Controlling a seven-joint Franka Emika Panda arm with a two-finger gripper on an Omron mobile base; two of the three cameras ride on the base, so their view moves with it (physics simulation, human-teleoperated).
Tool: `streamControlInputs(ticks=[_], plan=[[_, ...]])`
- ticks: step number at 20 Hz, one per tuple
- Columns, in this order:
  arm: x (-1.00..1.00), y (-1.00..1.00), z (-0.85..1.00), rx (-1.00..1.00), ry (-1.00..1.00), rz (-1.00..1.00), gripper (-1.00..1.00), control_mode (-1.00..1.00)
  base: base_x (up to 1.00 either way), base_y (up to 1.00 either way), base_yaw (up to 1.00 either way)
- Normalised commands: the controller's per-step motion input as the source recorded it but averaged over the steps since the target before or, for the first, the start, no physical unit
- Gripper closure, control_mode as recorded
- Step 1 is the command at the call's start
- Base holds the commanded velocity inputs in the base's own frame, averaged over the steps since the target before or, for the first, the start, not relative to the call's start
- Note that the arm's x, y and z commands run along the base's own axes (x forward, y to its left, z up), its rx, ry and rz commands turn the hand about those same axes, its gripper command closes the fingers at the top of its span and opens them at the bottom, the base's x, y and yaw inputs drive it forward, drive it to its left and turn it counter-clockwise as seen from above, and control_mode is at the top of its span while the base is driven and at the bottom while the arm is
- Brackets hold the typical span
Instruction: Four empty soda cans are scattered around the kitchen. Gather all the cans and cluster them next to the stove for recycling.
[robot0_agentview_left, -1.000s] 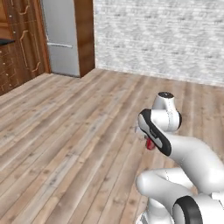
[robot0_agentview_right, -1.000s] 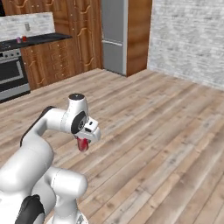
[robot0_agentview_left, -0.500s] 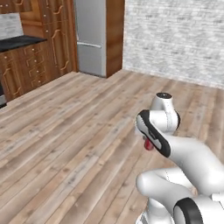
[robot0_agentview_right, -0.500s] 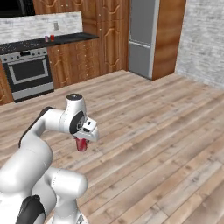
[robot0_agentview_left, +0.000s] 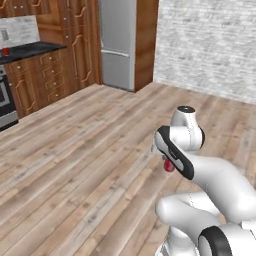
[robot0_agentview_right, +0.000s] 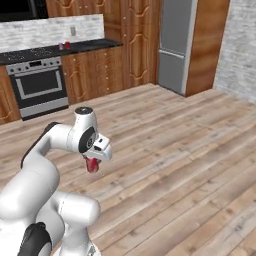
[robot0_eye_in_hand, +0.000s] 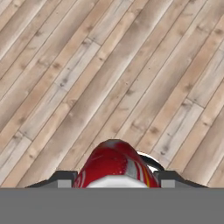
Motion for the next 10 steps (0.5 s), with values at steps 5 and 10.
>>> streamControlInputs(ticks=[5, 10], plan=[[0.00, 0.00, 0.00, 0.00, 0.00, 0.00, 1.00, 1.00, 0.71, 0.10, 0.13], [0.00, 0.00, 0.00, 0.00, 0.00, 0.00, 1.00, 1.00, 0.71, 0.10, 0.13]])
